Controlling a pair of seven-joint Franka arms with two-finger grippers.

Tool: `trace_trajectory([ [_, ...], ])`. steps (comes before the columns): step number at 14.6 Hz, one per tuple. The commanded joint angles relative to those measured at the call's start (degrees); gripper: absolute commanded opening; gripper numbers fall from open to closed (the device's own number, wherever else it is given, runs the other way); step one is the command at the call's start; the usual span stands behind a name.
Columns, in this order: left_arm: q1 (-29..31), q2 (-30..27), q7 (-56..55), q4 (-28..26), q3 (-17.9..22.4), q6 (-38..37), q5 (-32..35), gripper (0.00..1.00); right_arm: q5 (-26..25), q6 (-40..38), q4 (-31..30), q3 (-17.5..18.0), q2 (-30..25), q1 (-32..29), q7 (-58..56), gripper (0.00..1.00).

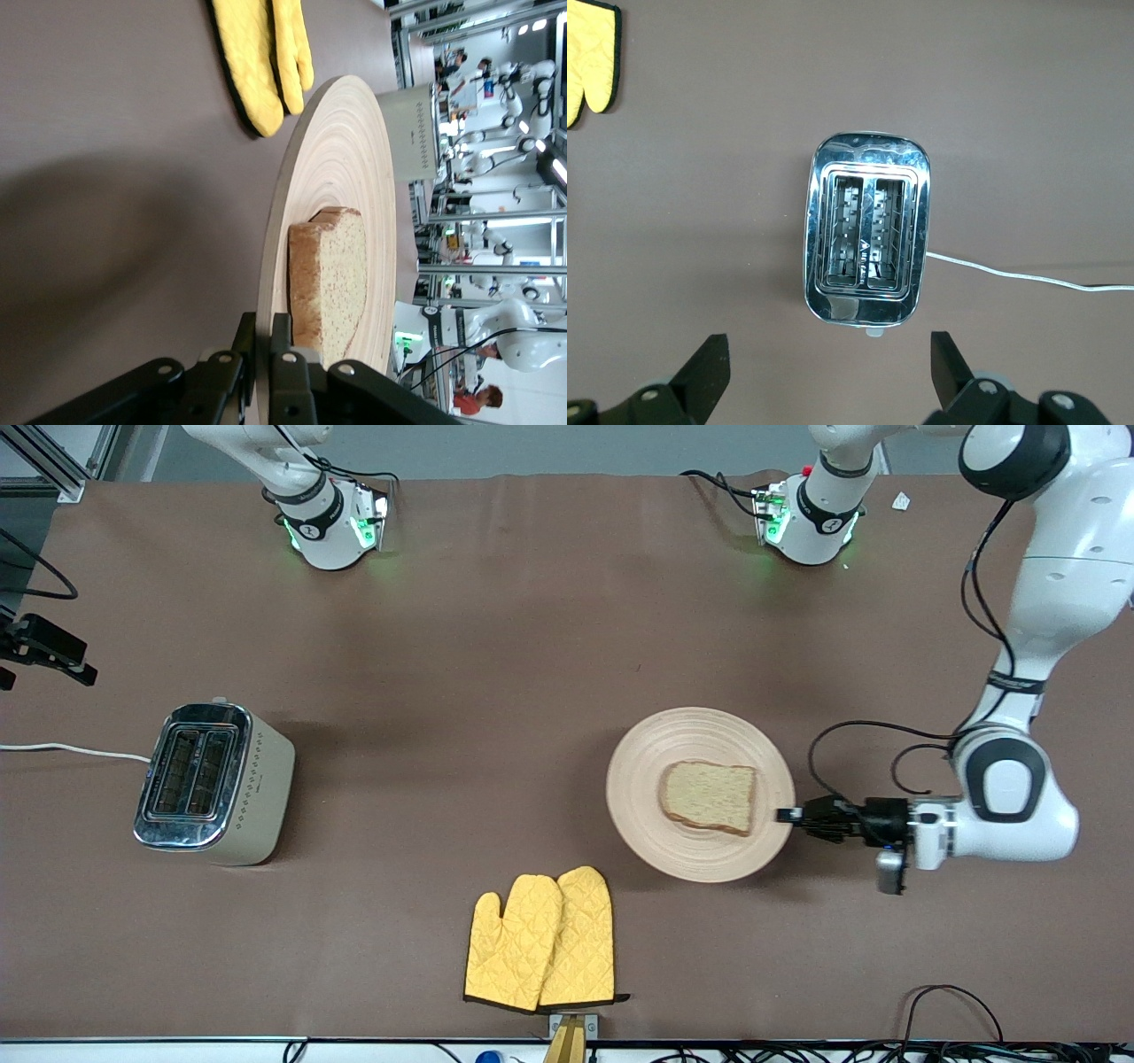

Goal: Move plate and put bread in toaster
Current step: 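Slide the wooden plate with the left gripper toward the table's middle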

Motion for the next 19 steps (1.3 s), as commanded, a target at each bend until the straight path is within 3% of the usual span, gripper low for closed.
trace_trajectory([
  [1,-3.89,-1.24,-0.67,-3.79,-1.5,4.58,-4.83,0.0,-0.7,-0.15,-0.96,0.24,-1.71,-0.34,0.05,1.0],
  [6,-8.47,-1.07,-0.67,-12.48,-6.77,20.57,-12.57,0.0,-0.35,0.37,-0.96,0.24,-1.71,-0.16,0.75,1.0],
  [10,-12.77,-0.54,-0.49,-14.7,-7.4,27.52,-17.4,0.0,0.09,2.4,-1.57,0.24,-1.71,-0.43,2.33,1.0],
  [19,-16.65,2.18,0.56,-15.14,-7.4,31.49,-19.79,0.02,0.18,-0.76,-1.13,0.24,-1.54,-0.43,6.03,1.0],
])
